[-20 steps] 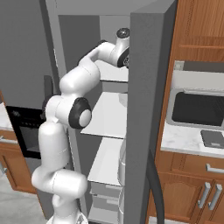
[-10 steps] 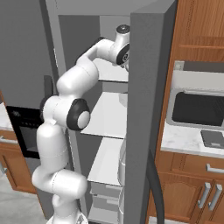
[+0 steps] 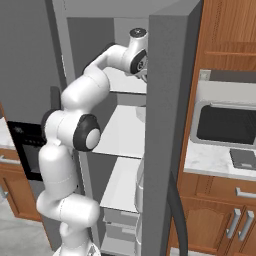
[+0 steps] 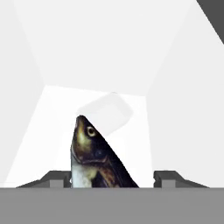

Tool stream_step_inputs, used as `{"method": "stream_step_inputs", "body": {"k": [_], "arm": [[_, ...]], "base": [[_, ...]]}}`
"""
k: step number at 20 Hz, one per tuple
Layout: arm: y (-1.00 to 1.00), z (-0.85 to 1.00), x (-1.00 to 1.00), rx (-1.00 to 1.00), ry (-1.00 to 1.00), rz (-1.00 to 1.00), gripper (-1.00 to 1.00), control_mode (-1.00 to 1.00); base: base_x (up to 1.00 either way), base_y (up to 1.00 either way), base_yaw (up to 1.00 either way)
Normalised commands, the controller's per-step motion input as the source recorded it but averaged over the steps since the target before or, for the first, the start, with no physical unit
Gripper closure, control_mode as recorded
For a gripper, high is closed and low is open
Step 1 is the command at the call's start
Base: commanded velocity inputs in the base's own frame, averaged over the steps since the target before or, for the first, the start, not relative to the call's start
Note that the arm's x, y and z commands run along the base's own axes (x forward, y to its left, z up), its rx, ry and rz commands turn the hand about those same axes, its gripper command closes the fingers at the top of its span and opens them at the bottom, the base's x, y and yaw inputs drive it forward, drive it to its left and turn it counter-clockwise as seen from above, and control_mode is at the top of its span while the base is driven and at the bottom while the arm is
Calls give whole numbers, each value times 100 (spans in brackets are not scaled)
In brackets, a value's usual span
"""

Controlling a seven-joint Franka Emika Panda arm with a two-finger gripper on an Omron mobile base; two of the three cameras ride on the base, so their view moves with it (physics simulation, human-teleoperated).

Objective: Take the fish from the fridge and place it on the digital scale on the counter by the fridge. Wait a few seconds for a reading, then move it to the plate on the dining counter.

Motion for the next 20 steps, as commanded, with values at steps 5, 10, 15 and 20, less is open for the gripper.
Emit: {"method": "stream_step_inputs", "body": {"k": [5,10,15,20], "arm": [[0,-49,-10,0,7,-5,100,-100],[0,-44,0,0,8,-3,100,-100],[0,-5,-46,4,0,-3,100,-100],[2,4,-97,7,-7,-8,100,-100]], "base": [[0,0,0],[0,0,0],[0,0,0],[0,0,0]]}}
